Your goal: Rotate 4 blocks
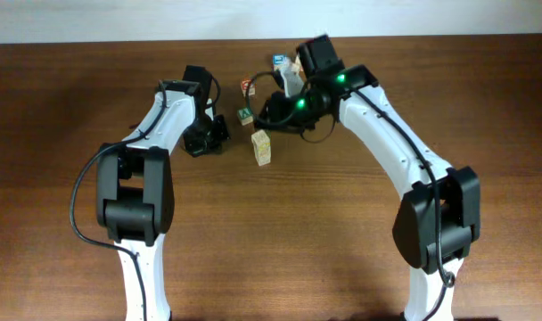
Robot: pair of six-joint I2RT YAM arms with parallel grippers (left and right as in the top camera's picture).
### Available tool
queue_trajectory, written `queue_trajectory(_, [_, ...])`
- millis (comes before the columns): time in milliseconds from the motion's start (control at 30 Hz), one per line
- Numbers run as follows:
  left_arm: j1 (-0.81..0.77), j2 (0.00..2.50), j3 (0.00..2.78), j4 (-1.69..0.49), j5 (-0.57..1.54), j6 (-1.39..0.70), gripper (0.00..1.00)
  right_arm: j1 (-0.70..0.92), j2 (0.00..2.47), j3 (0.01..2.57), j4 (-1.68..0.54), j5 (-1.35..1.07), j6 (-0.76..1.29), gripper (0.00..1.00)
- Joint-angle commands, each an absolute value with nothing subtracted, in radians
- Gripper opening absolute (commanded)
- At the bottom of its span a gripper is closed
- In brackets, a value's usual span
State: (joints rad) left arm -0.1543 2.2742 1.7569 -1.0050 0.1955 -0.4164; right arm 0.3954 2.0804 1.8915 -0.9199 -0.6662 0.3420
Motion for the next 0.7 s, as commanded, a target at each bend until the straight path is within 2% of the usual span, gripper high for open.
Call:
queue_trajectory(0, [-0.131,2.261,1.907,-1.095,0.127,-0.405,0.0,0.374,2.047,2.09,-1.042,-0.617,0.254,0.4])
queue_trajectory(100, [-0.12,2.222,2.129,-1.253,0.08,-0.297,0.0,0.326,2.046,2.366,-1.308,-0.465,0.204,0.45])
queue_trajectory(167, [-0.12,2.168,2.3,-1.35,0.078,-0.176,0.0,0.306,2.045,2.568,-1.489,-0.297,0.19,0.57])
queue_trajectory(300, [-0.124,2.056,2.455,-1.456,0.077,-0.067,0.03,0.301,2.017,2.836,-1.699,0.01,0.199,0.98])
queue_trajectory(400, [-0.136,1.946,2.457,-1.493,0.048,0.017,0.09,0.301,1.907,2.836,-1.699,0.07,0.194,0.98])
queue_trajectory(467, [-0.138,1.9,2.457,-1.536,-0.047,0.015,0.04,0.301,1.802,2.753,-1.699,0.128,0.191,0.98])
queue_trajectory(533, [-0.137,1.867,2.454,-1.59,-0.159,-0.038,0.03,0.301,1.631,2.545,-1.699,0.244,0.193,0.98])
queue_trajectory(667, [-0.138,1.852,2.43,-1.578,-0.166,-0.053,0.02,0.301,1.333,2.073,-1.61,0.396,0.27,0.98])
